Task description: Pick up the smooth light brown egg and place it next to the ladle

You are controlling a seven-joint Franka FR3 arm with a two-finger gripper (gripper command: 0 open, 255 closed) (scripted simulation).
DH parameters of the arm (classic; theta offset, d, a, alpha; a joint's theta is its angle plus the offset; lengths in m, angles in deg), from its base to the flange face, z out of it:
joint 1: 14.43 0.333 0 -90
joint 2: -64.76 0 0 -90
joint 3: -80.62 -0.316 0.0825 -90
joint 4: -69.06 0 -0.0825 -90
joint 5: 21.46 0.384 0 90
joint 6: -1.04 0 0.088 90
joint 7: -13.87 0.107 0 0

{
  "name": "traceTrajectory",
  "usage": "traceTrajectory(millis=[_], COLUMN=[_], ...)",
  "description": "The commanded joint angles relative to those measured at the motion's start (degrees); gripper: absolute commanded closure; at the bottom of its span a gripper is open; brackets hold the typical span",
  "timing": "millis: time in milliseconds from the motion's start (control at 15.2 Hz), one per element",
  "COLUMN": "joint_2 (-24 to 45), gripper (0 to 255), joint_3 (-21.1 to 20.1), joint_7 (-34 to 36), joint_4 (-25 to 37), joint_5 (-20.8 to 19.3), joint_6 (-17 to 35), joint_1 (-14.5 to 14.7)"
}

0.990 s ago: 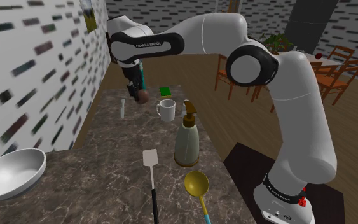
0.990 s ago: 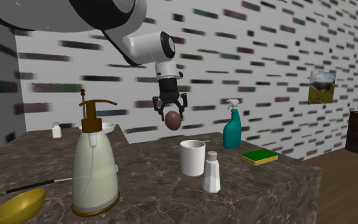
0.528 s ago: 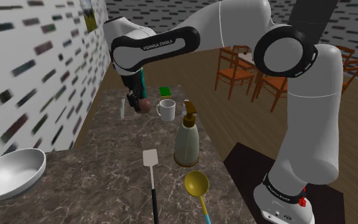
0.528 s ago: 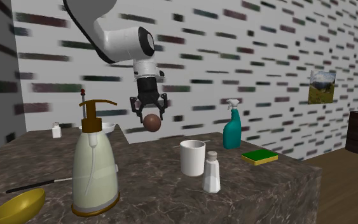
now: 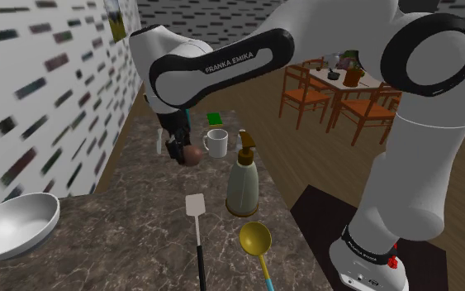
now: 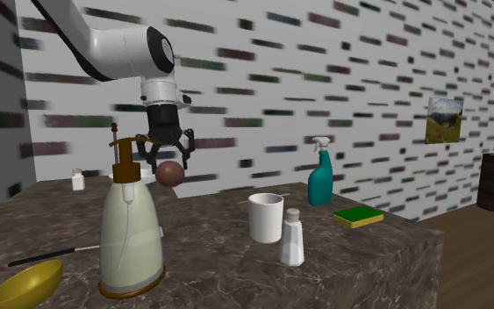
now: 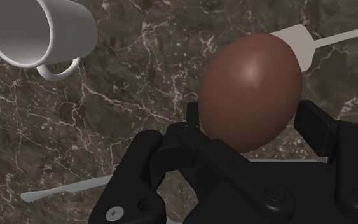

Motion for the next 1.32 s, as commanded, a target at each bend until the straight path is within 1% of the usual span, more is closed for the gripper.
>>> traceTrajectory(millis=[0, 264, 594, 924, 1254], joint_2=[-2.02, -5.84, -9.58, -12.07, -13.19], gripper=[255, 255, 255, 255, 255], joint_3=[-0.99, -3.15, -6.14, -9.44, -13.01], joint_7=[2.13, 6.3, 11.75, 17.55, 23.76], joint_4=[-2.5, -7.18, -11.43, -14.01, -14.96], joint_5=[0.49, 1.75, 3.53, 5.37, 7.04], joint_6=[0.24, 0.69, 0.78, 0.51, 0.02], joint_1=[1.14, 3.4, 6.42, 9.6, 12.86])
